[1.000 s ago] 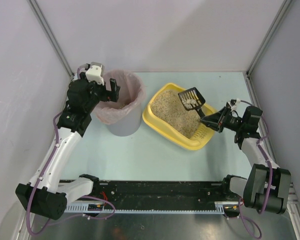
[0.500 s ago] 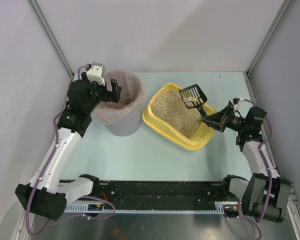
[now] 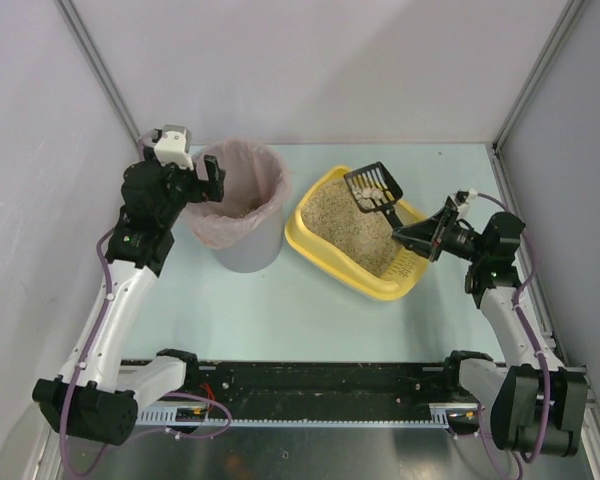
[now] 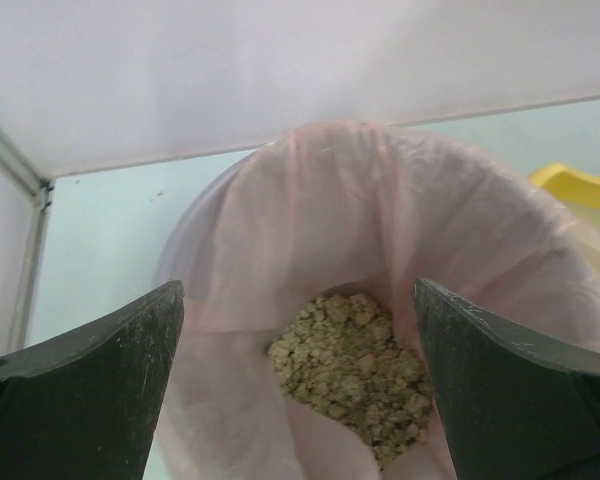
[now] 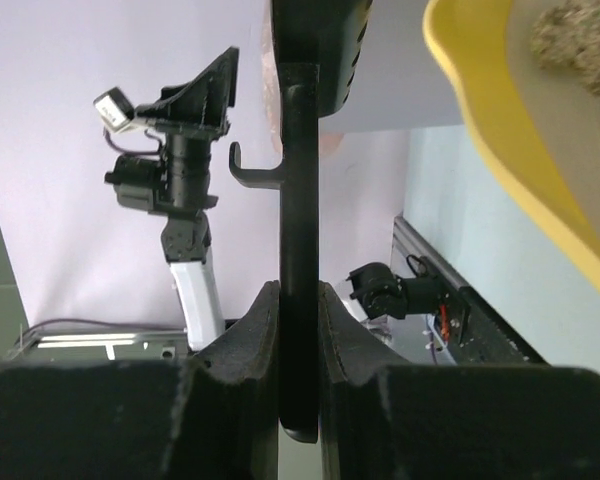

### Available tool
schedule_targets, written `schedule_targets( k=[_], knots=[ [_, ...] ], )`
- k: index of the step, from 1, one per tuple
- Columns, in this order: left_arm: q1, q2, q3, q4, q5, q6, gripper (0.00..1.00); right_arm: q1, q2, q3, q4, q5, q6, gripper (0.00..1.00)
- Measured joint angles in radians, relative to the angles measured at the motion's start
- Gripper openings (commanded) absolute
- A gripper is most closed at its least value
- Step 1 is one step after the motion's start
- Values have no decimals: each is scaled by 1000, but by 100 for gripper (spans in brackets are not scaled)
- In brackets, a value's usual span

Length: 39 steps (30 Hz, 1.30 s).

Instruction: Clean the litter box

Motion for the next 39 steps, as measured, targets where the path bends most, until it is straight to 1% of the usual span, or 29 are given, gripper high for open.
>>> schedule_targets(
  k=[3,8,15,19,26,28,29,31,32,35,39],
  knots=[
    [65,8,3,-14,20,-13,99,76,8,34,6,34,33,0],
    [151,51,8,-31,65,-44,100,219,52,158,13,108,50,0],
    [208,98,9,-41,149,-79,100,393,167,317,14,209,35,0],
    [238,127,9,-49,166,-88,100,502,290,405,12,260,16,0],
    [240,145,9,-64,181,-88,99,613,459,546,-18,317,-53,0],
    [240,154,10,-67,196,-89,93,637,502,608,-73,337,-106,0],
    [240,158,10,-66,204,-91,89,645,516,633,-104,349,-137,0],
    [240,171,11,-68,224,-97,85,665,546,710,-217,386,-223,0],
    [240,177,12,-69,233,-101,80,674,557,747,-279,412,-272,0],
    [244,185,14,-71,240,-106,75,695,576,849,-464,492,-413,0],
    [248,185,16,-76,240,-111,71,719,618,1004,-692,607,-585,0]
  ],
)
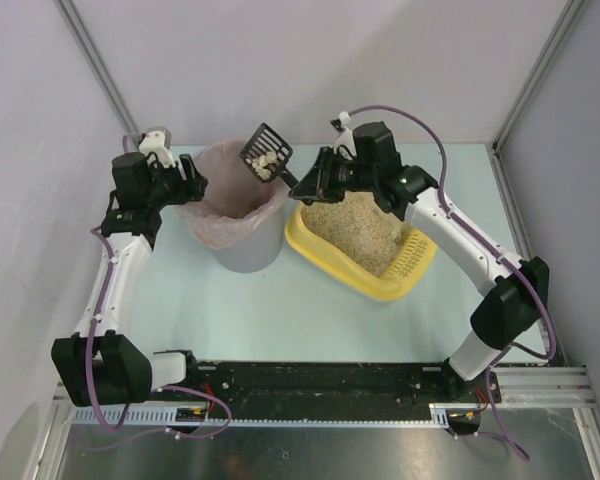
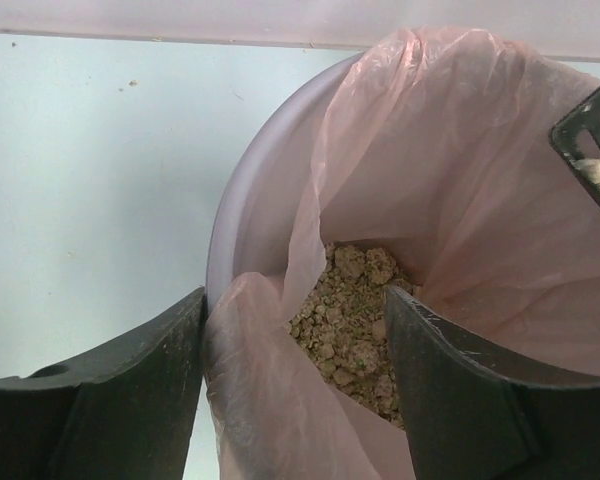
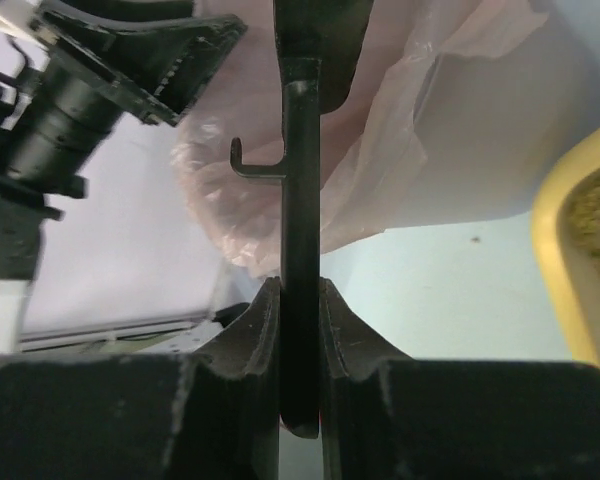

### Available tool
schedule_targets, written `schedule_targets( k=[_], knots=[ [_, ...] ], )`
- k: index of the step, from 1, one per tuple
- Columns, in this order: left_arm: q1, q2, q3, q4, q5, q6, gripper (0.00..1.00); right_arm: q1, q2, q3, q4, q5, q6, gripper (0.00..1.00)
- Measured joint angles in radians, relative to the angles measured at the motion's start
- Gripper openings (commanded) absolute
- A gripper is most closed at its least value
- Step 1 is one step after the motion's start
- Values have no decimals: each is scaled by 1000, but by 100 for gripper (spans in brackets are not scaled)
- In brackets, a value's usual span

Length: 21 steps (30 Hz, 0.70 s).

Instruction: Clean the litter box

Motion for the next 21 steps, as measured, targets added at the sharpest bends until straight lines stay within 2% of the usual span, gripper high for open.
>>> schedule_targets(
  k=[5,12,16,21],
  knots=[
    [4,0,2,-3,0,-2,69,58,84,224,-248,132,-195,0],
    [4,0,2,-5,1,-2,70,151,149,420,-510,318,-417,0],
    [5,0,2,-5,5,-3,70,207,151,468,-603,420,-525,0],
    [5,0,6,-6,15,-3,69,278,154,471,-642,537,-649,0]
  ],
)
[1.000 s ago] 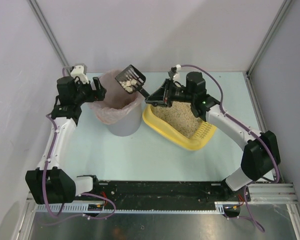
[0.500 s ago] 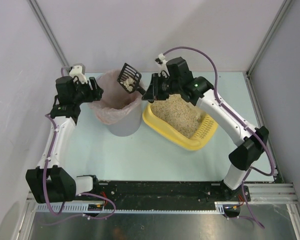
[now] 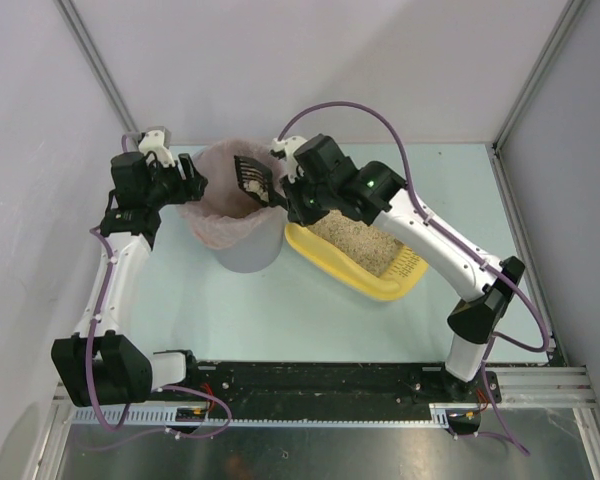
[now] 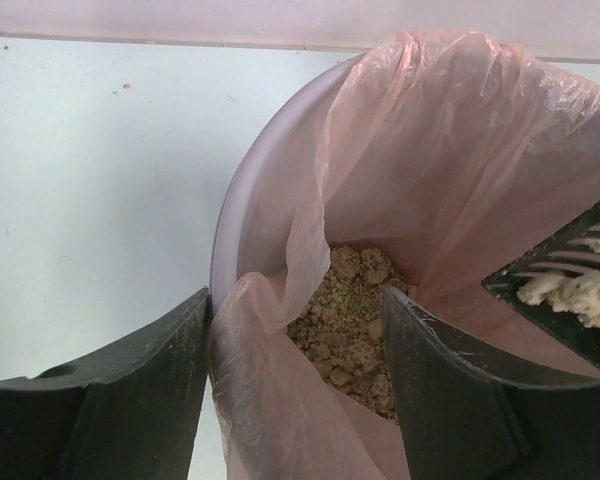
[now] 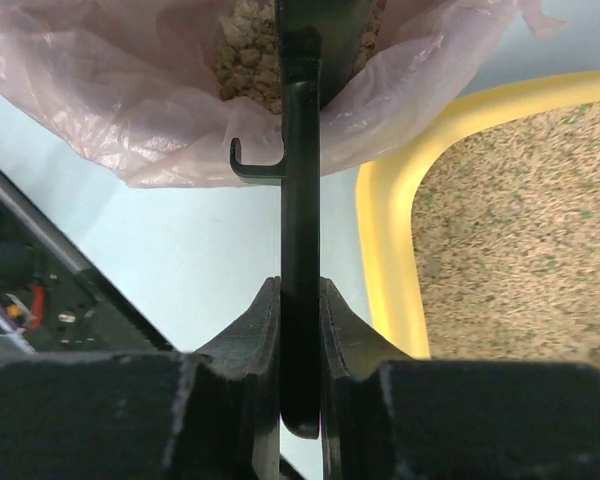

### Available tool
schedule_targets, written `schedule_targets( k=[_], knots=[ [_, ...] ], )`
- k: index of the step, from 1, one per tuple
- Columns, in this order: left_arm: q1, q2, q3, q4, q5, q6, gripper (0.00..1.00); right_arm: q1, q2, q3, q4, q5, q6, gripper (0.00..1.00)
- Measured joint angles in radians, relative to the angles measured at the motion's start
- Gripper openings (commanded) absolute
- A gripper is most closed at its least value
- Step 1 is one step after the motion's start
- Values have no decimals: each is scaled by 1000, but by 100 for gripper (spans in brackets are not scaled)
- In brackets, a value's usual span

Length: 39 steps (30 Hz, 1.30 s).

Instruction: Clean the litter box

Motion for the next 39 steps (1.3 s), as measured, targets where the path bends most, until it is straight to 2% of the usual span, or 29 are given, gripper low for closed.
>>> schedule_targets(
  k=[10,17,25,31,39],
  knots=[
    [0,0,2,1,7,0,66,123,30,25,5,286,-213,0],
    [0,0,3,0,8,0,66,196,-39,-83,173,411,-346,0],
    [1,1,3,0,8,0,66,206,-110,-172,293,408,-379,0],
    [1,1,4,-2,8,0,66,190,-84,-292,271,364,-309,0],
    [3,5,5,0,8,0,66,189,-62,-274,246,323,-272,0]
  ],
)
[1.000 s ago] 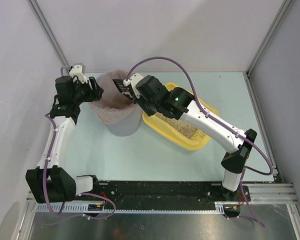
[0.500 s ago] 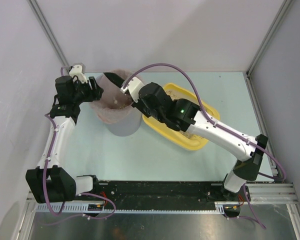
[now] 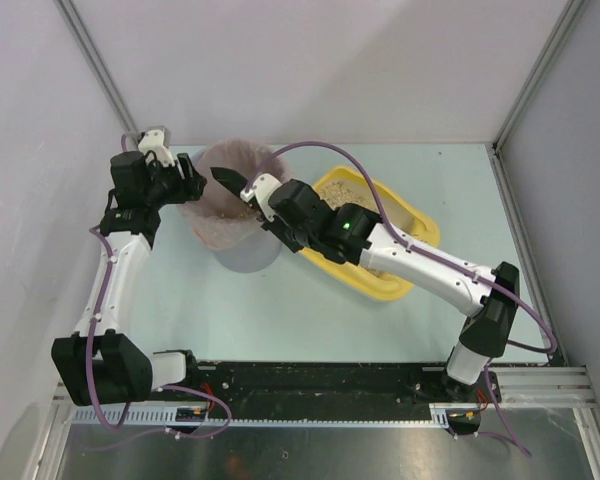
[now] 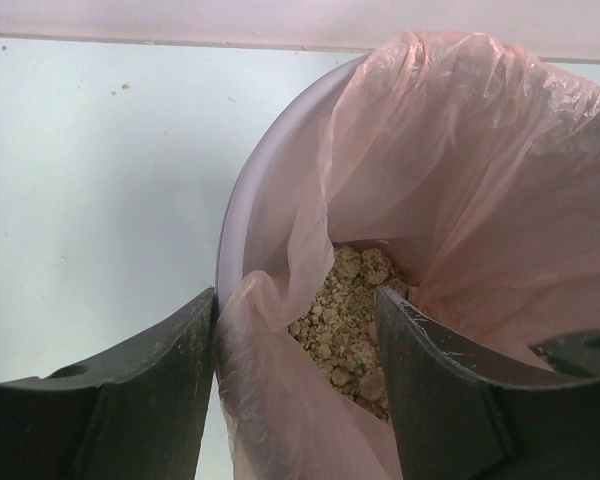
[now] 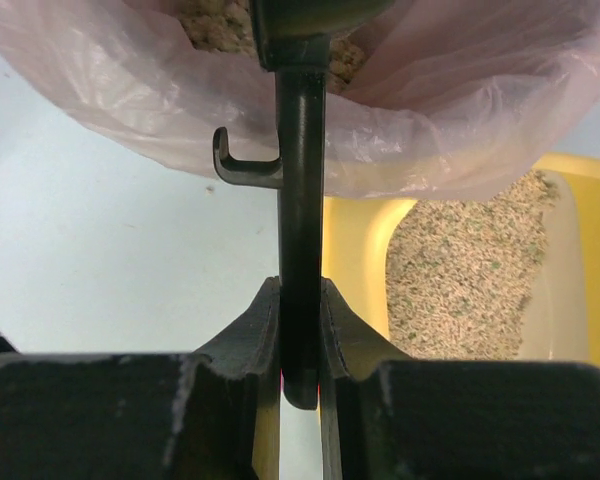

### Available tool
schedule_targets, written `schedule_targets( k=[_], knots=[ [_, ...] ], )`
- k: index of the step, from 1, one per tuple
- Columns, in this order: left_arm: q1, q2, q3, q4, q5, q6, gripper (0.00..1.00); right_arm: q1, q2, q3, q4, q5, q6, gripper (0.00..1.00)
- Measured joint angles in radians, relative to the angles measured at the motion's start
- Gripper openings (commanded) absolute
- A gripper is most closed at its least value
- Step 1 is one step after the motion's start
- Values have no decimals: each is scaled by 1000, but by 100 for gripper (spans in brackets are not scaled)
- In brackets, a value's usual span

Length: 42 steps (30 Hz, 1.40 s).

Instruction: Clean the litter box

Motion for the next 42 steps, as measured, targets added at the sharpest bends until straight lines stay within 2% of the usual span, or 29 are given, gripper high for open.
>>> schedule_targets(
  k=[8,11,12,15,18,24,30,34,42],
  knots=[
    [0,0,0,-3,0,0,71,-85,-104,-23,99,-212,92,0],
    [0,0,0,-5,1,-1,78,-129,-153,-46,142,-279,137,0],
    [0,0,0,-7,2,-1,84,-142,-166,-53,156,-304,154,0],
    [-2,-1,0,-7,10,-6,94,-179,-198,-82,193,-385,205,0],
    [-5,-8,0,-7,19,-8,99,-218,-225,-122,228,-468,257,0],
    [-6,-25,0,-7,23,-8,100,-325,-277,-196,258,-632,380,0],
    [-5,-41,0,-7,21,-7,100,-408,-364,-243,221,-697,447,0],
    [-5,-63,0,-1,21,-7,100,-481,-428,-259,153,-725,457,0],
    [-7,-98,0,42,26,-8,100,-715,-461,-328,-71,-791,465,0]
  ],
)
